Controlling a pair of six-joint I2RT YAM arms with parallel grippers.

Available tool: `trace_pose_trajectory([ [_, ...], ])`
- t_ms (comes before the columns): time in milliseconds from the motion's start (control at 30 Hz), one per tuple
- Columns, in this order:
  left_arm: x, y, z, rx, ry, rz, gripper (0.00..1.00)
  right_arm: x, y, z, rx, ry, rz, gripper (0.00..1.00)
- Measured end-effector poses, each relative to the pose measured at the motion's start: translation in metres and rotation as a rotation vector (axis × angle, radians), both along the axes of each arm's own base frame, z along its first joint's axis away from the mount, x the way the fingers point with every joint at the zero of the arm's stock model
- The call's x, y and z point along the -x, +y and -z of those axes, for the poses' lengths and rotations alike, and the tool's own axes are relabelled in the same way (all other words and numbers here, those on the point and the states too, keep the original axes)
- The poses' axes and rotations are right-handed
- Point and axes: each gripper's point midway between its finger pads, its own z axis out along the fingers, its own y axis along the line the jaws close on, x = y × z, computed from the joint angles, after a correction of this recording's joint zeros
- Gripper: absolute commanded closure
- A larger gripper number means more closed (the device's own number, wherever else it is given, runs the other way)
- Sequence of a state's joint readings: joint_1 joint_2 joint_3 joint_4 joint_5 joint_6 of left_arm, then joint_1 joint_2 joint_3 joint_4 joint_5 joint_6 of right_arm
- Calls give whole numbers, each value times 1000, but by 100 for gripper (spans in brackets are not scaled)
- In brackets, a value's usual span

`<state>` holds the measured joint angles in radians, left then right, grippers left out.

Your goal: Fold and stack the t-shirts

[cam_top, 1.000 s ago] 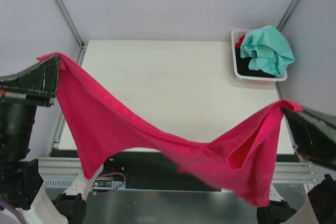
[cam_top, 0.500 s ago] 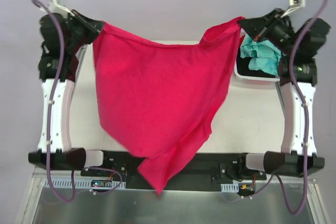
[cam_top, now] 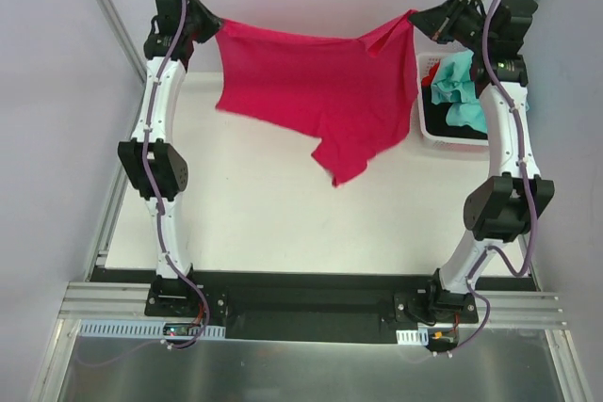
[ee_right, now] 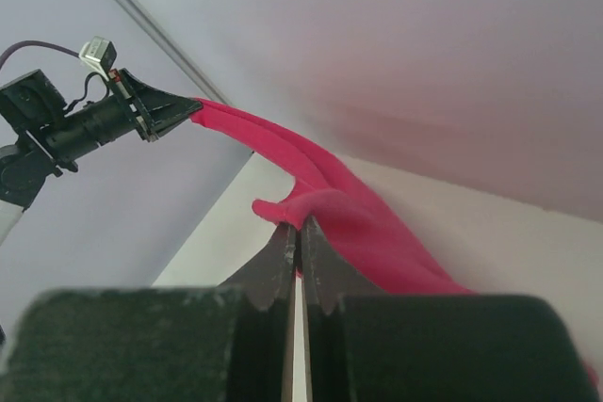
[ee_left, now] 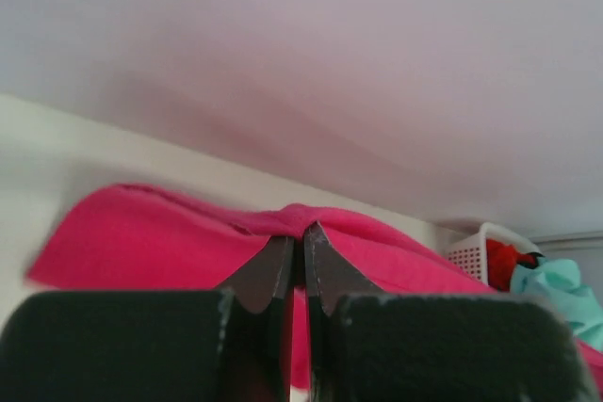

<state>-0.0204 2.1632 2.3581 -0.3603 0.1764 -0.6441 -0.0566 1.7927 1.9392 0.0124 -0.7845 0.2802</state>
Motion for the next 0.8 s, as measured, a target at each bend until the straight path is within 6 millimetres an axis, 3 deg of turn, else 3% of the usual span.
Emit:
trace_pose_trajectory([
  [100,-1,-10,-41,11,-102,33,100,-5,1,-19,-10,-53,-11,99],
  [233,31,-21,-105,24,-256,96,100,6,8,-49,-38,-166,-58,99],
  [333,72,-23,-148,21,-370,117,100,22,14,-71,-46,-238,-100,99],
  [433,116,-24,-207,18,-525,133,100,45,20,-95,-52,-304,-146,99],
  [533,162,-25,-237,16,-625,153,100,75,27,-113,-51,-359,-187,99],
  [600,190,-24,-229,16,-635,152,100,102,32,-110,-49,-369,-208,99],
  [667,210,-25,-204,22,-599,153,100,132,38,-86,-51,-333,-225,99],
  [733,224,-22,-156,29,-524,135,100,158,45,-50,-51,-286,-240,99],
  [800,226,-22,-104,41,-412,121,100,171,51,-16,-52,-223,-256,99],
])
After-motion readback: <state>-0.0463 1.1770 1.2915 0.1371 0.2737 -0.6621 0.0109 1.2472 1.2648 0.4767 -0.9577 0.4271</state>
